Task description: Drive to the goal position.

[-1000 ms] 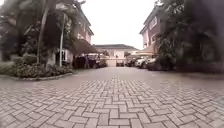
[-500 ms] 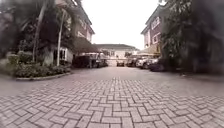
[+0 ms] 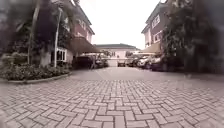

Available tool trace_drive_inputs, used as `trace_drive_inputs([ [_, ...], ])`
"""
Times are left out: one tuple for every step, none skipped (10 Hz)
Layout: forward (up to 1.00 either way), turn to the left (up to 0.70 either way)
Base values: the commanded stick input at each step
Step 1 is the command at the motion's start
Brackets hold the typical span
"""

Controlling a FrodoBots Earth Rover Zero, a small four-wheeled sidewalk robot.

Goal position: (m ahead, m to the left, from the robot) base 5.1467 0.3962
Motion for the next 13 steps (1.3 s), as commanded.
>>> trace_drive_inputs([
  [0.7,0.0],
  [0.7,0.0],
  [0.7,0.0],
  [0.7,0.0],
  [0.7,0.0],
  [0.7,0.0],
  [0.7,0.0],
  [0.7,0.0],
  [0.7,0.0],
  [0.7,0.0],
  [0.7,0.0],
  [0.7,0.0],
  [0.7,0.0],
])
